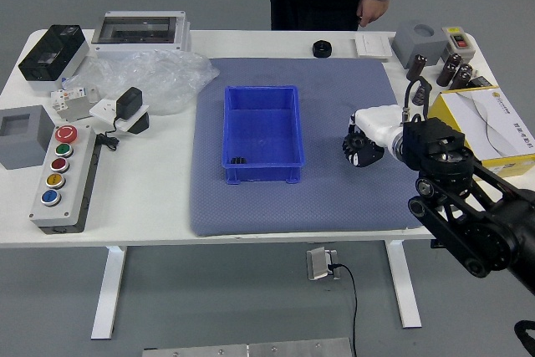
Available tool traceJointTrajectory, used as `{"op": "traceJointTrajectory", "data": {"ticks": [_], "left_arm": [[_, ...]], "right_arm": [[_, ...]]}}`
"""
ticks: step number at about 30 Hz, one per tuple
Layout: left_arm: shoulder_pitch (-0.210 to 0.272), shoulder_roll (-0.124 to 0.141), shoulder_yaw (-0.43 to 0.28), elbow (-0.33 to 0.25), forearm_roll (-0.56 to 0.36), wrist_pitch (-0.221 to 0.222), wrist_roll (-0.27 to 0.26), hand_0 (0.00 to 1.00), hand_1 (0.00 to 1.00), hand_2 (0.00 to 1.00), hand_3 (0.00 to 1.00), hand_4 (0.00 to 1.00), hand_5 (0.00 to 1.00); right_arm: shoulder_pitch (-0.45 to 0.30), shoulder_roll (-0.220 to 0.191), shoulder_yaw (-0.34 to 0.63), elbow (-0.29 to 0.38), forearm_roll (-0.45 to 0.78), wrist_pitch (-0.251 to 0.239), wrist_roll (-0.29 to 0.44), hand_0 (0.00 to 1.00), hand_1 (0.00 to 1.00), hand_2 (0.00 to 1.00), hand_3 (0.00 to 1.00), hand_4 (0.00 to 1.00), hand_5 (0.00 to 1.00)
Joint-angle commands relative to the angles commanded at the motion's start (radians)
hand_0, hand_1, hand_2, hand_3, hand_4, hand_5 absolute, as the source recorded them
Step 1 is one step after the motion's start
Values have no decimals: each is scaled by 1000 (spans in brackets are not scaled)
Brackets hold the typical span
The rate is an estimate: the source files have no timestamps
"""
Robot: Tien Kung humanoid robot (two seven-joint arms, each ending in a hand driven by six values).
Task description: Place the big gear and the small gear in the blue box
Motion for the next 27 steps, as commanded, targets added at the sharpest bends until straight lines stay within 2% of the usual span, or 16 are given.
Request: {"op": "traceJointTrajectory", "data": {"ticks": [5, 9, 17, 21, 22, 27], "left_arm": [[0, 4, -1, 0, 2, 0, 0, 836, 804, 804, 785, 685, 364], [0, 6, -1, 0, 5, -1, 1, 836, 804, 804, 784, 685, 364], [-1, 8, -2, 0, 14, -5, 1, 836, 804, 804, 784, 685, 363], [-2, 9, -5, 0, 23, -6, 2, 836, 804, 804, 784, 685, 364], [-2, 10, -6, 0, 26, -7, 2, 836, 804, 804, 784, 685, 364], [-3, 10, -5, 0, 28, -8, 2, 836, 804, 804, 783, 684, 363]], "right_arm": [[59, -2, 2, 16, 0, 7, 0, 498, 421, 447, 428, 559, 191], [100, 18, -10, 17, 0, 12, 0, 498, 420, 442, 425, 560, 189], [175, 109, -48, -24, 0, 7, 6, 501, 421, 442, 422, 556, 187], [211, 164, -60, -61, 0, -2, 11, 501, 421, 442, 418, 558, 188], [227, 189, -66, -79, 0, -5, 13, 501, 421, 442, 418, 558, 188], [247, 226, -75, -108, 0, -7, 12, 506, 426, 442, 418, 560, 184]]}}
